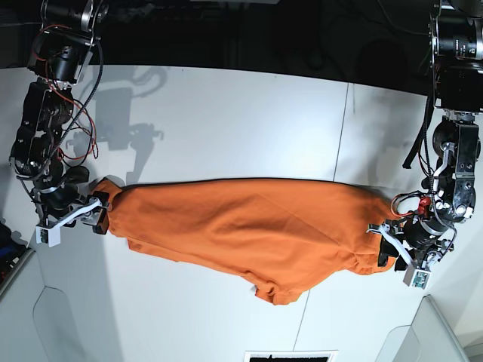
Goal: Layout the t-shirt on the table in an organized manner, then fold the t-shirt properly
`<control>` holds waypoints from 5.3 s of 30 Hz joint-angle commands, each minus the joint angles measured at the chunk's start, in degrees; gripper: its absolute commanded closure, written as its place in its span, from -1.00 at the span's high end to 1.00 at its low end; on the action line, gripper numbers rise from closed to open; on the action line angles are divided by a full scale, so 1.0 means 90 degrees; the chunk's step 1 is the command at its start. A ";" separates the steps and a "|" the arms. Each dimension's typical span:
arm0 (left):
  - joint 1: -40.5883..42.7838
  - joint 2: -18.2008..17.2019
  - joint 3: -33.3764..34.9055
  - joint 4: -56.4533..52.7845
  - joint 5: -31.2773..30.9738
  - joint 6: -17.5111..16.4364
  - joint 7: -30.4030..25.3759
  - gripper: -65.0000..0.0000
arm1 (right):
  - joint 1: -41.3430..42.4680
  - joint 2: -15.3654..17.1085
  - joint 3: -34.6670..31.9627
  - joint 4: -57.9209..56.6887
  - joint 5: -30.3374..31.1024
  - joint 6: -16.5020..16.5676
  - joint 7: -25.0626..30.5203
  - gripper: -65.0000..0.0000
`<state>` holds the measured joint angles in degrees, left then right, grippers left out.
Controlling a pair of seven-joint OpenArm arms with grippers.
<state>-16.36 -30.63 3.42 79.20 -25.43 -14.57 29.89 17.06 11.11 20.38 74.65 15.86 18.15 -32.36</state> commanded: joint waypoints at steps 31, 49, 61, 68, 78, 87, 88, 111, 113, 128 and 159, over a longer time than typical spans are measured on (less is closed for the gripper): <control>-0.0381 -0.1455 -0.0469 0.1467 -0.0486 -0.0257 0.0721 -1.00 | 0.0070 0.0374 0.0714 0.1537 0.1141 0.0702 -0.0814 -1.00; -0.0420 -0.0437 0.0187 -0.0313 -0.0238 -0.0716 -0.0284 -0.14 | 0.0923 0.0372 0.0738 -0.0129 0.0607 0.0840 -0.0238 -0.39; -0.0032 -0.0826 -0.0049 0.0721 -0.1224 -0.0840 0.1044 -0.04 | 0.0102 0.0367 0.0614 0.1047 0.1552 0.1010 -0.1647 0.03; 0.1064 -0.0845 -0.0658 0.1290 -0.1467 -0.0988 0.1025 -0.04 | -0.1520 0.0325 0.0614 0.1860 0.1724 0.0984 -0.1637 0.03; 0.1749 -0.0600 -0.0704 0.1287 -0.1192 -0.0981 0.0804 -0.04 | -0.2477 -0.0576 0.0607 0.1831 0.1953 0.1013 -0.1044 0.03; 0.1751 -0.0563 -0.0704 0.1285 -0.1192 -0.0981 0.0554 -0.04 | -0.2074 -0.1270 0.0595 0.1409 0.1394 0.1008 -0.0619 -0.07; 0.1749 -0.0522 -0.0704 0.1241 -0.1161 -0.0981 0.0532 -0.04 | -0.2013 -0.1270 0.0595 0.1328 0.1382 0.1005 -0.0602 -0.19; 0.0624 0.0792 -0.0704 -0.1107 -0.0010 -0.0743 -0.0588 -0.01 | -0.1668 -0.1270 0.0595 0.0899 0.1326 0.1035 -0.0750 -0.56; 0.0585 0.0831 -0.0704 -0.1195 0.0090 -0.0746 -0.0588 -0.01 | -0.1668 -0.1270 0.0595 0.0899 0.1292 0.1035 -0.0770 -0.56; 0.0508 0.0899 -0.0248 -0.1195 0.0202 -0.0576 -0.1314 -1.00 | -0.1666 -0.1270 0.0595 0.0899 0.1285 0.1088 -0.0753 -0.99; -0.0826 0.0316 0.0357 -0.1579 0.0000 -0.0678 -0.1178 -1.00 | -0.1882 -0.0160 0.0619 0.3007 0.1756 0.1576 -0.1134 -1.00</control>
<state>-22.22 -26.52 7.18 64.18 -25.17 -21.32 20.71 -0.80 8.93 25.76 100.82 30.68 32.18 -43.92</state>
